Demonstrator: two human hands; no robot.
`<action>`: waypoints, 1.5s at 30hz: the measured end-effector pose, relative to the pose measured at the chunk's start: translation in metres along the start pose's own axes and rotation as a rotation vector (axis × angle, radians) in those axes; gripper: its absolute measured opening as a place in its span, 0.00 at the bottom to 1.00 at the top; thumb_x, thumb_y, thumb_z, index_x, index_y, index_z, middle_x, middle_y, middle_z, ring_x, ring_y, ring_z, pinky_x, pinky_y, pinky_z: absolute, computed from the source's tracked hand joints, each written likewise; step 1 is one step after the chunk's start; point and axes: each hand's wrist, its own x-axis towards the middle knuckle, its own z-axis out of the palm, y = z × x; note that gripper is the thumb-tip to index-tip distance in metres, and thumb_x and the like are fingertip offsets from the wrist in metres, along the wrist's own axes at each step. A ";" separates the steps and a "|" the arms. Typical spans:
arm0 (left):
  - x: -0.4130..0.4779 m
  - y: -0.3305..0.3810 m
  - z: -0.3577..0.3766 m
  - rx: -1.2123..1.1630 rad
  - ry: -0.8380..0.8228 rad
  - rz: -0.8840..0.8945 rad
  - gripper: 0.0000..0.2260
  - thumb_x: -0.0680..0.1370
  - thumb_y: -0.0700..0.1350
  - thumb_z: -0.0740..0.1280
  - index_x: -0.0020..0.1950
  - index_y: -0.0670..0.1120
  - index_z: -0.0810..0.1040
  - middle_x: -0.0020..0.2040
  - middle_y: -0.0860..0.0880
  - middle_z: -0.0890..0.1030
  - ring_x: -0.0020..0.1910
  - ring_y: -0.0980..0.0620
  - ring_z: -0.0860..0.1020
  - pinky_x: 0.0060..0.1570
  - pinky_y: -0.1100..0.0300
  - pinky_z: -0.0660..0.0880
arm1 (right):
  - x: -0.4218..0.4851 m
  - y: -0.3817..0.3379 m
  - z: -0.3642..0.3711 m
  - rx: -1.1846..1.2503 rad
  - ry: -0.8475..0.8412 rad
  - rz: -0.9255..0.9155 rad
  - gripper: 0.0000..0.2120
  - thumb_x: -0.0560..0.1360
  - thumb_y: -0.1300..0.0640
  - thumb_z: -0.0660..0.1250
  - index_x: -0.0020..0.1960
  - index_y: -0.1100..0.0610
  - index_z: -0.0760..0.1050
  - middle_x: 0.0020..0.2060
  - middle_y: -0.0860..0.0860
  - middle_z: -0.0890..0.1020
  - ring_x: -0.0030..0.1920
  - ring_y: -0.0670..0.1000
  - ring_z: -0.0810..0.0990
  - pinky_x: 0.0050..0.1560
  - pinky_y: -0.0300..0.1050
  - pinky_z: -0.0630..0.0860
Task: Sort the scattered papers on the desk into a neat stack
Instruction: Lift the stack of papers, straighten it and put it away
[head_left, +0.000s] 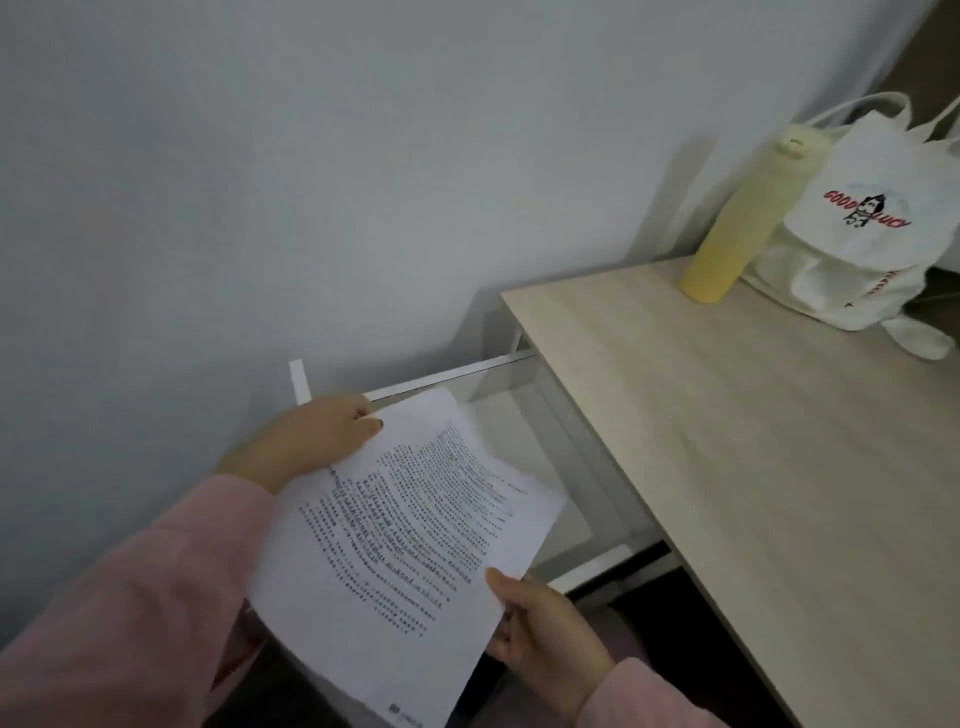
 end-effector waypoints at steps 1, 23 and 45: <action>0.002 0.003 0.002 0.040 -0.021 0.011 0.12 0.81 0.50 0.55 0.58 0.46 0.74 0.56 0.48 0.77 0.55 0.48 0.75 0.51 0.57 0.68 | 0.002 0.000 -0.002 0.041 0.019 0.007 0.11 0.78 0.65 0.58 0.57 0.62 0.74 0.41 0.56 0.86 0.35 0.52 0.85 0.31 0.45 0.81; 0.058 0.025 0.099 -0.690 0.126 -0.529 0.36 0.75 0.49 0.64 0.76 0.44 0.47 0.77 0.43 0.44 0.75 0.42 0.48 0.73 0.46 0.53 | 0.087 -0.035 -0.021 0.201 0.318 -0.007 0.06 0.79 0.67 0.55 0.53 0.65 0.69 0.42 0.60 0.76 0.42 0.59 0.75 0.48 0.55 0.76; 0.047 0.019 0.106 -0.970 0.281 -0.529 0.34 0.68 0.52 0.66 0.72 0.48 0.57 0.73 0.44 0.58 0.69 0.40 0.63 0.66 0.40 0.64 | 0.042 -0.072 -0.030 0.080 0.276 -0.029 0.07 0.73 0.66 0.62 0.51 0.62 0.70 0.39 0.55 0.68 0.40 0.55 0.72 0.68 0.51 0.68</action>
